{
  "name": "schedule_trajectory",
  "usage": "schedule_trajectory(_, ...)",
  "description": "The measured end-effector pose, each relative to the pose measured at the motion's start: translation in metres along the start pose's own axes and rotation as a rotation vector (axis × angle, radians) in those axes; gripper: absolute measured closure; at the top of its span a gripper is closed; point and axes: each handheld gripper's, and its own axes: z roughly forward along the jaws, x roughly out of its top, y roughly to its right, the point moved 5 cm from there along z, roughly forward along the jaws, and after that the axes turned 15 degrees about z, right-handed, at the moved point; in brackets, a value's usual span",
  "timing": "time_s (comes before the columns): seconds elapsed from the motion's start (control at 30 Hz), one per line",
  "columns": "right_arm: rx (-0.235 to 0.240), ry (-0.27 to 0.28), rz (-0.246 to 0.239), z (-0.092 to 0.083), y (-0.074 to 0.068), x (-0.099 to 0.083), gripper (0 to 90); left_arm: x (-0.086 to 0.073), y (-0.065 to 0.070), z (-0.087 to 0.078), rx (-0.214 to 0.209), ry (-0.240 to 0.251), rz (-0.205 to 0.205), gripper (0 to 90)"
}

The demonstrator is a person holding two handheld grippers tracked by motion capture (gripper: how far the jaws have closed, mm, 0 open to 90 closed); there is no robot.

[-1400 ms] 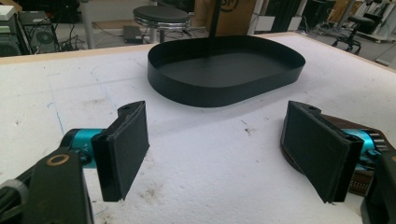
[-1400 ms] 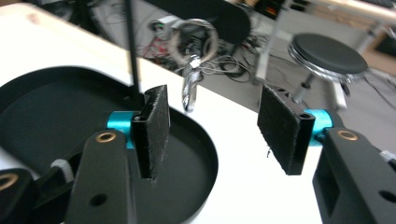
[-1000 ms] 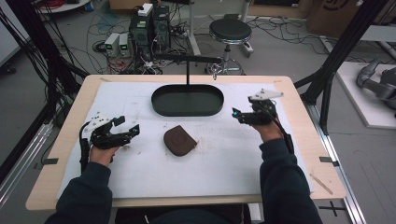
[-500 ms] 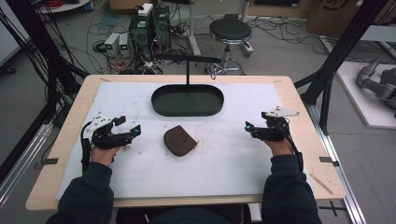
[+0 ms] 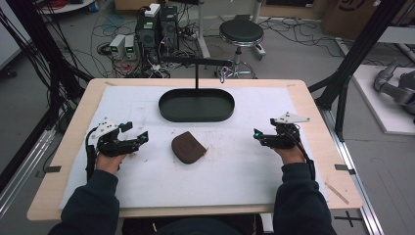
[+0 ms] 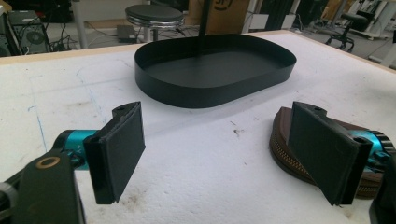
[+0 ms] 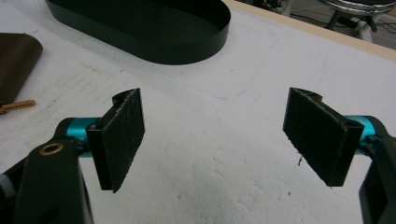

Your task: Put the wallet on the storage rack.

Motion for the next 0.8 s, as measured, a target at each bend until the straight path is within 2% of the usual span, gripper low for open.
schedule_trajectory(0.07,0.015,-0.023,0.025,0.002,-0.004,-0.003,20.1,0.0,0.001,-0.001,0.006,-0.004,0.003,19.4)
schedule_trajectory(0.13,0.028,-0.029,0.029,0.003,-0.007,-0.003,20.1,0.001,0.001,-0.002,0.011,-0.004,0.007,19.5)
schedule_trajectory(0.17,0.053,-0.035,0.035,0.006,-0.014,-0.003,20.1,0.001,0.001,-0.001,0.013,-0.009,0.013,19.8)
schedule_trajectory(0.23,0.067,-0.04,0.03,0.009,-0.018,-0.003,20.0,0.001,0.001,0.0,0.014,-0.011,0.011,19.7)
schedule_trajectory(0.27,0.082,-0.041,0.022,0.011,-0.024,-0.003,20.0,0.001,0.001,0.001,0.016,-0.011,0.012,19.8)
schedule_trajectory(0.3,0.117,-0.047,0.01,0.017,-0.037,-0.001,20.0,0.0,0.001,0.001,0.016,-0.015,0.011,19.9)
schedule_trajectory(0.33,0.117,-0.047,0.01,0.017,-0.037,-0.001,20.0,0.0,0.001,0.002,0.017,-0.017,0.013,19.9)
schedule_trajectory(0.37,0.137,-0.053,0.0,0.021,-0.043,-0.001,20.0,0.0,0.001,0.002,0.015,-0.019,0.015,19.9)
schedule_trajectory(0.4,0.181,-0.06,-0.011,0.028,-0.056,0.0,20.0,-0.001,0.001,0.003,0.015,-0.019,0.009,19.9)
schedule_trajectory(0.47,0.217,-0.07,-0.006,0.036,-0.067,0.001,20.0,-0.001,0.0,0.003,0.018,-0.019,0.01,19.9)
schedule_trajectory(0.5,0.217,-0.07,-0.006,0.036,-0.067,0.001,20.0,-0.001,0.0,0.003,0.018,-0.017,0.008,19.9)
schedule_trajectory(0.53,0.234,-0.074,-0.004,0.04,-0.073,0.001,20.0,-0.001,-0.001,0.003,0.018,-0.017,0.008,20.0)
schedule_trajectory(0.8,0.313,-0.164,-0.071,0.076,-0.128,-0.009,20.0,0.0,0.0,0.001,0.015,-0.012,0.016,20.0)
